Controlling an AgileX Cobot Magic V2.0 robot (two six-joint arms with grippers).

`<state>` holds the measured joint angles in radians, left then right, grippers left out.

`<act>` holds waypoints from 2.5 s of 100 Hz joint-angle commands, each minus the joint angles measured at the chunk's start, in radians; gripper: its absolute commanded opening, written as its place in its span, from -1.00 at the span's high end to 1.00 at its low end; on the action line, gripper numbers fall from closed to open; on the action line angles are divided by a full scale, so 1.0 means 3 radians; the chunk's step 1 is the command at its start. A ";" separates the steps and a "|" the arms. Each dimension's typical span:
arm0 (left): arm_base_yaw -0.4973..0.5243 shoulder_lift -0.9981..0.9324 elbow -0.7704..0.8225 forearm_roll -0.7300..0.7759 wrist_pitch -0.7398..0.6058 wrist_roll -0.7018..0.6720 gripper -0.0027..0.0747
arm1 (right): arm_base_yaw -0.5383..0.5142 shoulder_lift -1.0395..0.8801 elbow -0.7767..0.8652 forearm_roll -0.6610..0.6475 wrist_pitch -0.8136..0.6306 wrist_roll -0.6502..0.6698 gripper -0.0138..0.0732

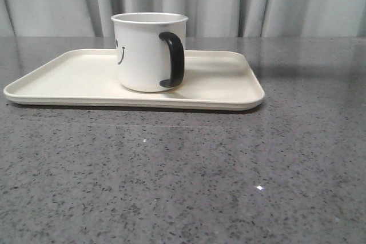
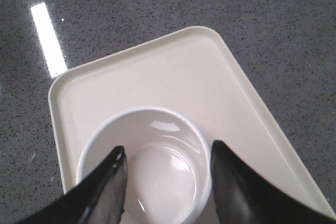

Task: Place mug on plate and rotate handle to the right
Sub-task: 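Lower the right gripper onto the mug rim and close it, then lift the mug off the tray with the right gripper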

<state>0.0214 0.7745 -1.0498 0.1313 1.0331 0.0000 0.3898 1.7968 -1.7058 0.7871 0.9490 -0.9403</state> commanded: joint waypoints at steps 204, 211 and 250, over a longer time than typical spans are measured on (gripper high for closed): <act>0.0005 -0.0007 -0.0085 -0.0042 -0.0208 -0.0026 0.98 | -0.0006 0.0378 -0.0114 0.0254 -0.0121 0.0094 0.43; 0.0005 -0.0007 -0.0085 -0.0042 -0.0208 -0.0026 0.98 | -0.0006 0.0378 -0.0114 0.0254 -0.0122 0.0094 0.63; 0.0005 -0.0007 -0.0085 -0.0042 -0.0220 -0.0026 0.98 | -0.0006 0.0360 -0.0247 0.0255 -0.0004 0.0094 0.83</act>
<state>0.0214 0.7745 -1.0498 0.1209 1.0331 0.0000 0.3912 1.9677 -1.7185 0.8142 0.9383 -0.9083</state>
